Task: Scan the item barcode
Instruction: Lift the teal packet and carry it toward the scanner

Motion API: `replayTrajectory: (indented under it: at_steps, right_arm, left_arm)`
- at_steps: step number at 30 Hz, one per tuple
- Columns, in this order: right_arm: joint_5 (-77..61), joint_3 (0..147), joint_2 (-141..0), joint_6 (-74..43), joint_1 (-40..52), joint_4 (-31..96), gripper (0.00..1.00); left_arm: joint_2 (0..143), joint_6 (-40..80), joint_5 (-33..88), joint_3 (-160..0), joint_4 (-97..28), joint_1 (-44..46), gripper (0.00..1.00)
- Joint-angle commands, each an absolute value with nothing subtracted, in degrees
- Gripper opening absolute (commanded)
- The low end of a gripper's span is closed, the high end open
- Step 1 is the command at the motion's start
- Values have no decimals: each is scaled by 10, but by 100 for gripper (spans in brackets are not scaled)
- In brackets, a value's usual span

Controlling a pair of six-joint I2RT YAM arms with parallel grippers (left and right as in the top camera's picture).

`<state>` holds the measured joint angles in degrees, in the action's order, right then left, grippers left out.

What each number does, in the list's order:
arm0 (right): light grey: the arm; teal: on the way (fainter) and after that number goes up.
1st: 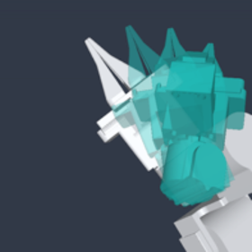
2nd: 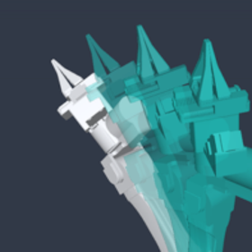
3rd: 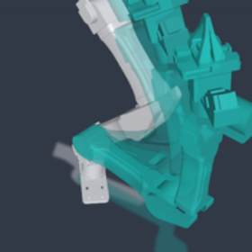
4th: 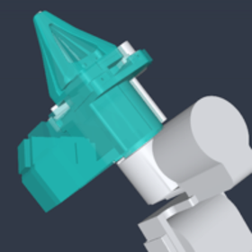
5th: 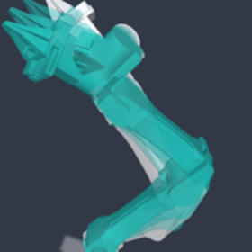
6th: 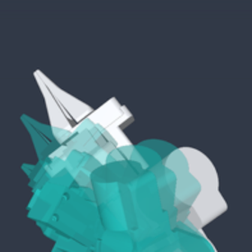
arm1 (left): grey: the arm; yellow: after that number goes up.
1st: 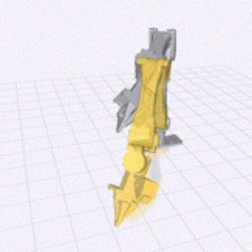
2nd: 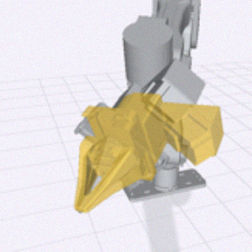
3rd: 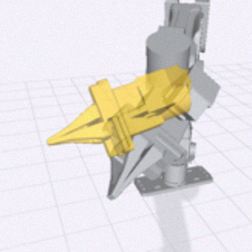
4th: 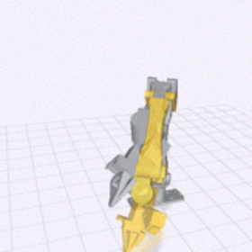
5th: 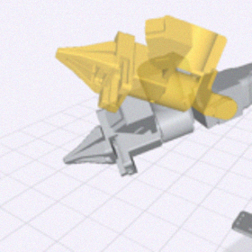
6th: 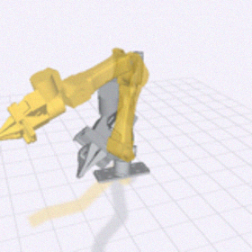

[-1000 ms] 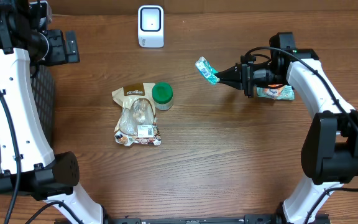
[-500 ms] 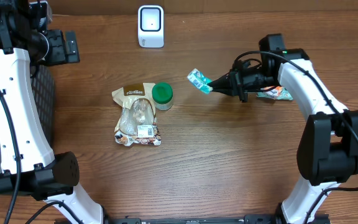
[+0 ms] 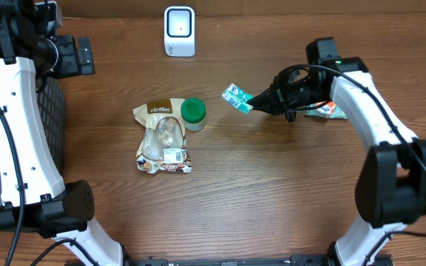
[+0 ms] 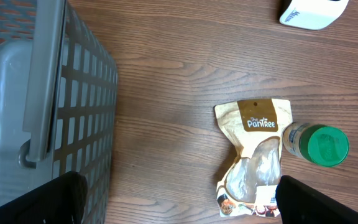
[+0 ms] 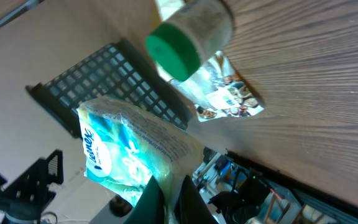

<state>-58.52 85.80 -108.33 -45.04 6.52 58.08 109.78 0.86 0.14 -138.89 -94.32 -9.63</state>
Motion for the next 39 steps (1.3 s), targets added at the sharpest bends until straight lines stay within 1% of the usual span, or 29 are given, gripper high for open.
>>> replayTrajectory:
  at_steps: [1, 4, 7, 9, 12, 16, 18, 19, 23, 28, 31, 35, 39]
  right_arm:
    - [-559, 861, -1024, -448, 68, 570, 4]
    - [-518, 870, -997, -416, 75, 558, 4]
    - [-408, 895, -971, -388, 97, 558, 4]
    - [-304, 916, -961, -373, 124, 559, 4]
    - [-102, 947, -959, -370, 184, 548, 4]
    - [156, 948, -968, -369, 268, 455, 4]
    - [255, 948, -985, -352, 300, 394, 4]
    - [280, 948, -996, -332, 311, 359, 4]
    - [315, 948, -1059, -221, 339, 180, 4]
    - [315, 948, -1160, -73, 342, -77, 4]
    - [313, 948, -1218, -32, 342, -204, 4]
    - [287, 948, -1277, 2, 342, -308, 4]
    - [222, 948, -1314, 55, 342, -341, 4]
  left_arm:
    - [1098, -2, -2, -1388, -943, -97, 100]
    - [1098, -2, -2, -1388, -943, -97, 99]
    - [1098, -2, -2, -1388, -943, -97, 100]
    - [1098, -2, -2, -1388, -943, -97, 100]
    - [1098, -2, -2, -1388, -943, -97, 99]
    - [1098, -2, -2, -1388, -943, -97, 100]
    - [1098, -2, -2, -1388, -943, -97, 100]
    - [1098, -2, -2, -1388, -943, -97, 99]
    - [1098, -2, -2, -1388, -943, -97, 99]
    - [1098, -2, -2, -1388, -943, -97, 100]
    - [1098, -2, -2, -1388, -943, -97, 100]
    - [1098, -2, -2, -1388, -943, -97, 100]
    - [1098, -2, -2, -1388, -943, -97, 99]
